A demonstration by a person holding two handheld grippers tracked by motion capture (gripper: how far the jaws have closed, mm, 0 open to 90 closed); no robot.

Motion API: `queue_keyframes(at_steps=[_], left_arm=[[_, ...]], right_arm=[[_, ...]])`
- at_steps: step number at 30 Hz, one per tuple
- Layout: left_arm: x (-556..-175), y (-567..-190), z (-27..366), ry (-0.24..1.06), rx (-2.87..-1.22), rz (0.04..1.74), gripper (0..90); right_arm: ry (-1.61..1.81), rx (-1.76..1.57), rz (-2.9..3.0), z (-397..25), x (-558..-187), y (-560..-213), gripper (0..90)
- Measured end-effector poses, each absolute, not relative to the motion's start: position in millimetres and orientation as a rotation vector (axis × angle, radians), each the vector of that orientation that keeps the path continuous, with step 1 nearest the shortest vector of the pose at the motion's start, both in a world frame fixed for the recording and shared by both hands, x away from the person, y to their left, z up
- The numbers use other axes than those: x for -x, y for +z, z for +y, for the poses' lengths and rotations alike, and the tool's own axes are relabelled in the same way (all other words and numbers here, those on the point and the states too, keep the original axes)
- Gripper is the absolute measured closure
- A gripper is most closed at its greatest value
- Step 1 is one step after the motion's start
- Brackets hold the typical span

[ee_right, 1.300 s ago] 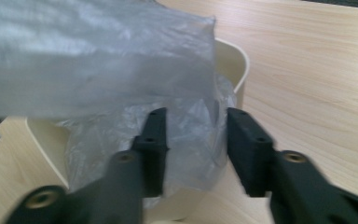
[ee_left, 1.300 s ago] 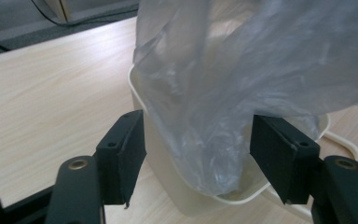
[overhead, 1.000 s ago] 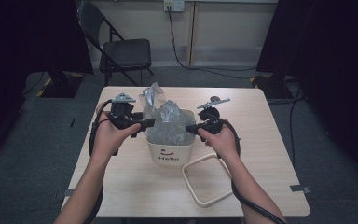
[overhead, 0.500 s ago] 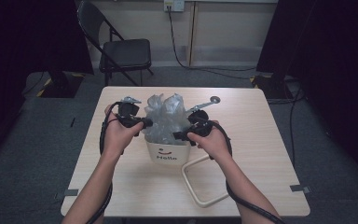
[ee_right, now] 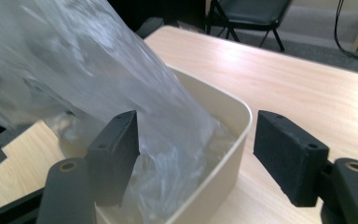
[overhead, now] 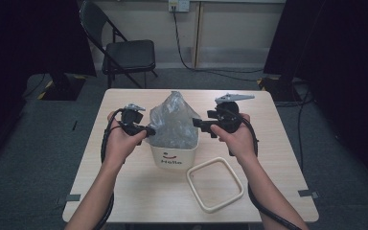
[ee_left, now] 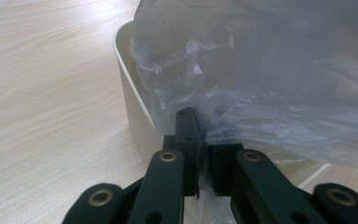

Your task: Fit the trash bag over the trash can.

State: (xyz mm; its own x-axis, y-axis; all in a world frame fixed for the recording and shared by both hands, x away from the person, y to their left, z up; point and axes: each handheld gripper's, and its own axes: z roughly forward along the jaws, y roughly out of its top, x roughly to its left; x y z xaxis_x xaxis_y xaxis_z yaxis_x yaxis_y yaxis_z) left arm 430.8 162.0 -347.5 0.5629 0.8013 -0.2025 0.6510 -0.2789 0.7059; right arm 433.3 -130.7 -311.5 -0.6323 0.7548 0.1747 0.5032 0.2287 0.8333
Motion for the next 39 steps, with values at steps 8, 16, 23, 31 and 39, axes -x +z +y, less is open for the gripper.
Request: queue_keyframes(at_steps=[8, 16, 23, 31, 39], left_arm=[[-432, -351, 159, 0.236, -2.018, 1.149, 84.9], [-422, -335, 169, 0.377, -1.929, 1.103, 40.9], [-421, -312, 165, 0.440, -1.875, 1.056, 35.3], [-427, -293, 143, 0.519, -1.838, 0.994, 40.5], [-452, -314, 145, 0.414, -1.902, 1.124, 84.6]], right_arm=[[1.358, -1.144, 2.321, -97, -442, -319, 69.1], [1.249, -1.235, 2.462, -88, -455, -347, 89.6], [1.159, -1.240, 2.536, -84, -457, -361, 90.0], [1.105, -1.179, 2.597, -82, -455, -365, 90.0], [1.182, -1.186, 2.544, -98, -455, -357, 90.0]])
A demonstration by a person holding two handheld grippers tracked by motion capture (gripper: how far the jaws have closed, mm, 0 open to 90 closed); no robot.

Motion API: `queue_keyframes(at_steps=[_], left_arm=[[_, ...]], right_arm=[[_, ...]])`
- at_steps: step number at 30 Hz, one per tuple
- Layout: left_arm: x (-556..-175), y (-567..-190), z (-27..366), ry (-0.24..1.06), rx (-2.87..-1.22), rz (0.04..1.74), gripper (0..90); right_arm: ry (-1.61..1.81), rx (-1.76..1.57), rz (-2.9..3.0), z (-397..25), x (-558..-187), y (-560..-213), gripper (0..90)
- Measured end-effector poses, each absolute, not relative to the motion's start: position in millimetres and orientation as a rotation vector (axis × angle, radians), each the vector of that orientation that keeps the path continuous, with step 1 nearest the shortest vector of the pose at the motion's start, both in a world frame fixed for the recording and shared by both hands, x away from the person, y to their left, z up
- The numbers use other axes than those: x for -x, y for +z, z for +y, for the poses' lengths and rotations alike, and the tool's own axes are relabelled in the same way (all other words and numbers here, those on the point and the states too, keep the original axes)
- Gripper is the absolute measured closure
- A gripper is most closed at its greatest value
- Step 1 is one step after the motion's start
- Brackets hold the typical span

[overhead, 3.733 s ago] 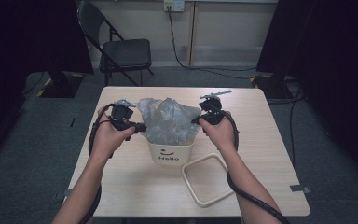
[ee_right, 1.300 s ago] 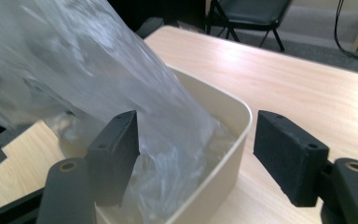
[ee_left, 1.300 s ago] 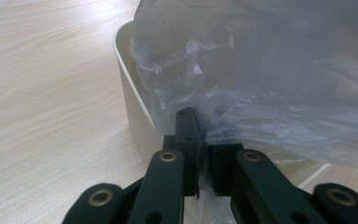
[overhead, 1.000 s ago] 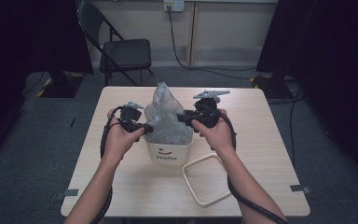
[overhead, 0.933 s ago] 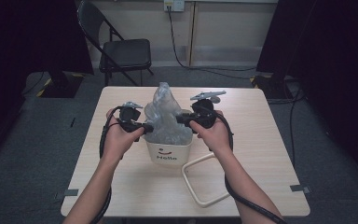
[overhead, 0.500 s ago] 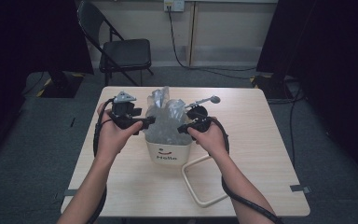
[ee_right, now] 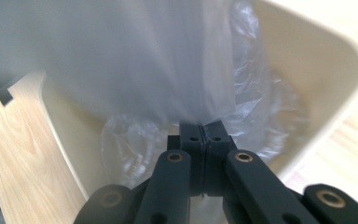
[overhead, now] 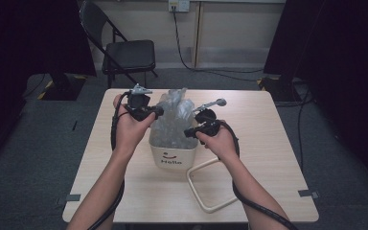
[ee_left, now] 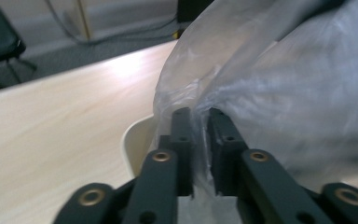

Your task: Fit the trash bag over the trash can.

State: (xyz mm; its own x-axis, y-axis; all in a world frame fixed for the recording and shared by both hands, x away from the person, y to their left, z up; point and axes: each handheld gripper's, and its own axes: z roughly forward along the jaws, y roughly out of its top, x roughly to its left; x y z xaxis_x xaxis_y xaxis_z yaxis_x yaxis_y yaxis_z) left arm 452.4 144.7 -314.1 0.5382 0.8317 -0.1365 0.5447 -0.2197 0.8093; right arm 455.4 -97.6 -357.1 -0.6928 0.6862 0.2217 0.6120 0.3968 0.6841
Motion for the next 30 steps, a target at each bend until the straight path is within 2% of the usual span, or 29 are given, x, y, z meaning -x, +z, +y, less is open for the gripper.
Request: queue_keyframes(at_steps=[10, 17, 30], left_arm=[[-465, -333, 180, 0.406, -1.853, 1.265, 88.3], [-475, -348, 194, 0.373, -1.833, 1.317, 88.4], [-491, -392, 192, 0.232, -1.855, 1.354, 89.2]], right_arm=[[1.241, -1.295, 2.389, -142, -467, -342, 90.0], [1.235, -1.374, 2.342, -161, -479, -358, 89.7], [1.287, -1.413, 2.364, -152, -496, -396, 89.3]])
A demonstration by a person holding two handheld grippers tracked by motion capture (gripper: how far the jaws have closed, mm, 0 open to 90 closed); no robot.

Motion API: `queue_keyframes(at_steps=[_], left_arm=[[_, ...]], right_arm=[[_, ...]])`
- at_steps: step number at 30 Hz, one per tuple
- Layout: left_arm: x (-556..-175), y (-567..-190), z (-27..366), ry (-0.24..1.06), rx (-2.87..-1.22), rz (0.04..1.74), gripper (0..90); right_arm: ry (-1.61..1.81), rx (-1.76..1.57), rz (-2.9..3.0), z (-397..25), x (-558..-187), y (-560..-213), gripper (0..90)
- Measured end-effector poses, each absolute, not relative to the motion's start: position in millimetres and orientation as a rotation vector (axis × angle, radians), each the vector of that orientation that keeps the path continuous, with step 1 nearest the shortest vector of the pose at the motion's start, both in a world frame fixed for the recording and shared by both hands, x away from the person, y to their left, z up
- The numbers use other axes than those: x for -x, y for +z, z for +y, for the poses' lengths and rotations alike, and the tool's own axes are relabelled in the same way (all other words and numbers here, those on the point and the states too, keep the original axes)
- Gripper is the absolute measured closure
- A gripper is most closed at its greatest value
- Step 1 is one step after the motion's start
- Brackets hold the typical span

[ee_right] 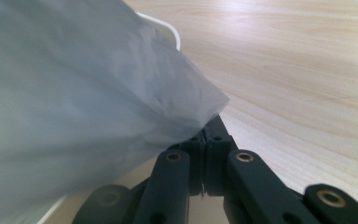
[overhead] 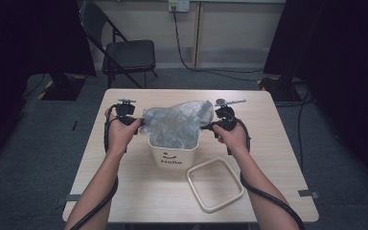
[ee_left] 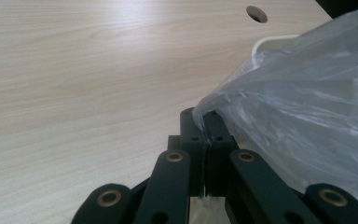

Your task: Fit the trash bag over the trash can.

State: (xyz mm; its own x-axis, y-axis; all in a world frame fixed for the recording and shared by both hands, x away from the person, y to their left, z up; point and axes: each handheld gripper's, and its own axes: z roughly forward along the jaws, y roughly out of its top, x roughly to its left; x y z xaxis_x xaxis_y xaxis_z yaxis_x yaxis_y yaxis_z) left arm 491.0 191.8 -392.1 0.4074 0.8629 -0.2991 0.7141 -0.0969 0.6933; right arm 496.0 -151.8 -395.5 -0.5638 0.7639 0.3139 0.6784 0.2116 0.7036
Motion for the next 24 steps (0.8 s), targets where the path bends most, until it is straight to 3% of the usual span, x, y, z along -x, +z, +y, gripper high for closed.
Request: queue_keyframes(at_steps=[6, 10, 14, 16, 21, 24], left_arm=[[-485, -393, 192, 0.219, -1.853, 1.353, 88.6], [-477, -387, 198, 0.230, -1.858, 1.359, 88.4], [-468, -378, 201, 0.247, -1.849, 1.361, 85.6], [-464, -373, 201, 0.274, -1.845, 1.355, 80.1], [-457, -360, 200, 0.343, -1.805, 1.333, 50.1], [-450, -350, 195, 0.353, -1.807, 1.320, 39.8]], right_arm=[[1.266, -1.379, 2.350, -150, -496, -399, 82.8], [1.257, -1.364, 2.326, -158, -490, -397, 71.1], [1.248, -1.339, 2.300, -166, -482, -391, 53.0], [1.247, -1.353, 2.279, -170, -476, -386, 40.7], [1.226, -1.313, 2.282, -176, -460, -375, 32.9], [1.233, -1.310, 2.294, -179, -452, -371, 30.8]])
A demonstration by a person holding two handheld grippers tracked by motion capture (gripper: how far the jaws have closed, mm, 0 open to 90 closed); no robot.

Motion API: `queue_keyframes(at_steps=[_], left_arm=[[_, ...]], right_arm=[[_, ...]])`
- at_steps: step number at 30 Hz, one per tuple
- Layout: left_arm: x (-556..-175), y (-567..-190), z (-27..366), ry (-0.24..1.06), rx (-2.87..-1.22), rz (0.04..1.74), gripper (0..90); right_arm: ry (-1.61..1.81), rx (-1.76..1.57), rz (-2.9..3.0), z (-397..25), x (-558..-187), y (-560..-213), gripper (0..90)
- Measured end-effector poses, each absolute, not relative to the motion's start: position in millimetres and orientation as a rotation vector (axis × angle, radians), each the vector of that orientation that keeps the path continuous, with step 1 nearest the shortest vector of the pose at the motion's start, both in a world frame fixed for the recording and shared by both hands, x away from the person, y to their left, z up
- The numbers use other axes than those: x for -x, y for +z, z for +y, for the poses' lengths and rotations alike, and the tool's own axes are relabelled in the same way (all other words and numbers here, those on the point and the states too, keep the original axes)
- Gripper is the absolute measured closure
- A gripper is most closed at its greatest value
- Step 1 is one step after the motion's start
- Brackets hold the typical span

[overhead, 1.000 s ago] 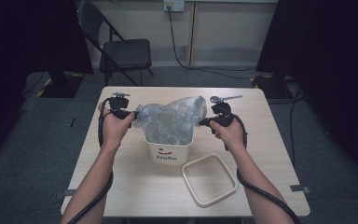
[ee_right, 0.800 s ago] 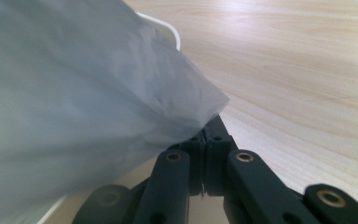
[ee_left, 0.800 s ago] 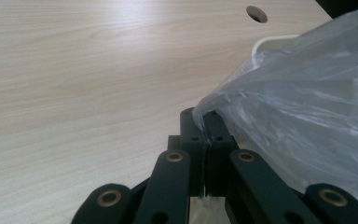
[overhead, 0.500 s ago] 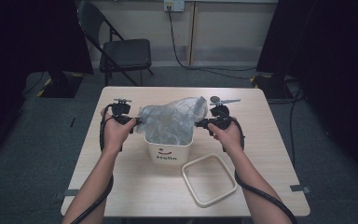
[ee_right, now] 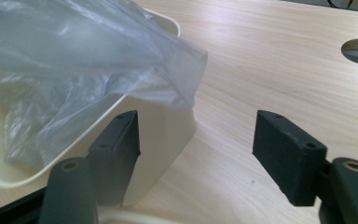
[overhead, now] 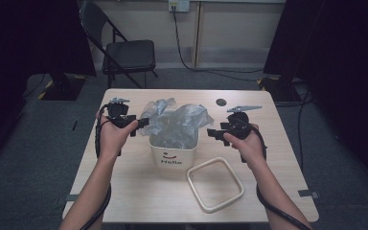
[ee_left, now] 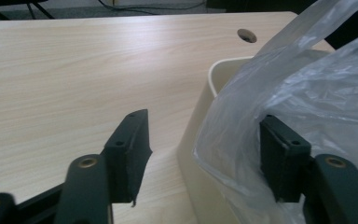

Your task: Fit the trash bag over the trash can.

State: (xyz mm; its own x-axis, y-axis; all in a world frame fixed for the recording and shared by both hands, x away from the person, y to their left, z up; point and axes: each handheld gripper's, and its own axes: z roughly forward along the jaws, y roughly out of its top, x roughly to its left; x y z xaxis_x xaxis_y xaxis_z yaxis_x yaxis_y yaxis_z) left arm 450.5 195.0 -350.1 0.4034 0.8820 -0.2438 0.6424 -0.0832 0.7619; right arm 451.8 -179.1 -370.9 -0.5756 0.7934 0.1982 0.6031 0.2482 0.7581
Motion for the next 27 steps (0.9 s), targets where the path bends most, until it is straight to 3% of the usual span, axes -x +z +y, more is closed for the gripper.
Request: queue_keyframes(at_steps=[5, 14, 22, 27], left_arm=[[-442, -339, 188, 0.368, -1.843, 1.287, 33.7], [-431, -320, 170, 0.391, -1.906, 1.211, 31.2], [-437, -303, 165, 0.423, -1.956, 1.169, 30.3], [-446, -297, 161, 0.426, -1.990, 1.140, 31.4]], right_arm=[[1.237, -1.250, 2.317, -182, -434, -358, 29.5], [1.289, -1.156, 2.319, -179, -413, -325, 27.3], [1.301, -1.083, 2.360, -158, -417, -295, 23.7], [1.298, -1.026, 2.369, -139, -422, -286, 26.9]])
